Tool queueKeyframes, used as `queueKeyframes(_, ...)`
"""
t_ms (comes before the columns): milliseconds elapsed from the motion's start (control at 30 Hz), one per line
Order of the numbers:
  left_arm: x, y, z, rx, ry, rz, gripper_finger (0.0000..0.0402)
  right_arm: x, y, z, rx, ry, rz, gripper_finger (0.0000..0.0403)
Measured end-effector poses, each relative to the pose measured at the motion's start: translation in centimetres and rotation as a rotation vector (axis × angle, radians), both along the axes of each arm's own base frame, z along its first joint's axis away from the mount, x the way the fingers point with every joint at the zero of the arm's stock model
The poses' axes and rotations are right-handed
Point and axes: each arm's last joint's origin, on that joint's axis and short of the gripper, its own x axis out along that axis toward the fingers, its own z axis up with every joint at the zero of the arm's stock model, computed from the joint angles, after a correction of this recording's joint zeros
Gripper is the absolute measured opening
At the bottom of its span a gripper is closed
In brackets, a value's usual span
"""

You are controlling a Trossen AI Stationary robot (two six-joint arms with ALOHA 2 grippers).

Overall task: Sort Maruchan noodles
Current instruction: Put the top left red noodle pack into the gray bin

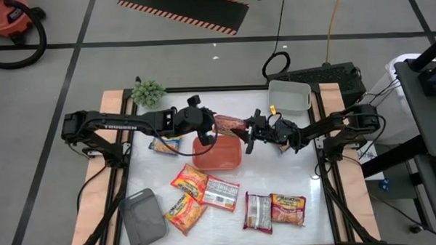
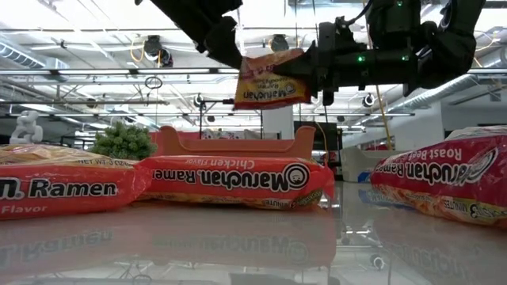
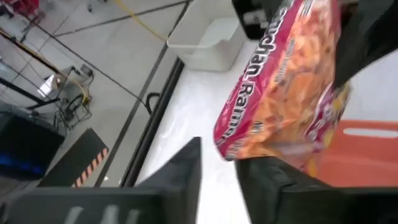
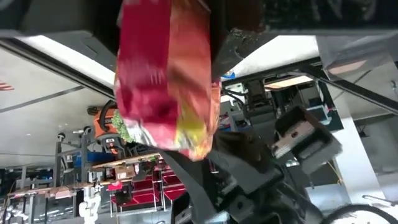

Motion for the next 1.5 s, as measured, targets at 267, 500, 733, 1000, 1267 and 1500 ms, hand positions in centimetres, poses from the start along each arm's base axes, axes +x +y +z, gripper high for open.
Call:
queueKeyframes(267,-0.3,0.0,-0.5,-0.022,0.029,0.071,0.0192,-0.8,-0.8,1.2,-0.031,0.041,-0.047,0.0140)
queueKeyframes(500,-0.8,0.0,-1.1,-0.053,0.085,0.110,0.0195,-2.3,-1.5,2.7,-0.064,0.117,-0.103,0.0139)
queueKeyframes(733,-1.1,0.0,-1.4,-0.092,0.106,0.146,0.0195,-4.5,-2.1,4.1,-0.090,0.199,-0.220,0.0139)
queueKeyframes(1000,-1.2,-0.6,-1.5,-0.128,0.097,0.161,0.0195,-7.1,-2.5,6.1,-0.086,0.196,-0.278,0.0139)
queueKeyframes(1267,-1.2,-1.8,-1.6,-0.130,0.110,0.127,0.0195,-9.5,-3.0,7.0,-0.055,0.206,-0.335,0.0139)
queueKeyframes(1500,-1.2,-2.4,-1.6,-0.142,0.102,0.120,0.0195,-10.4,-3.4,7.3,-0.018,0.201,-0.370,0.0139)
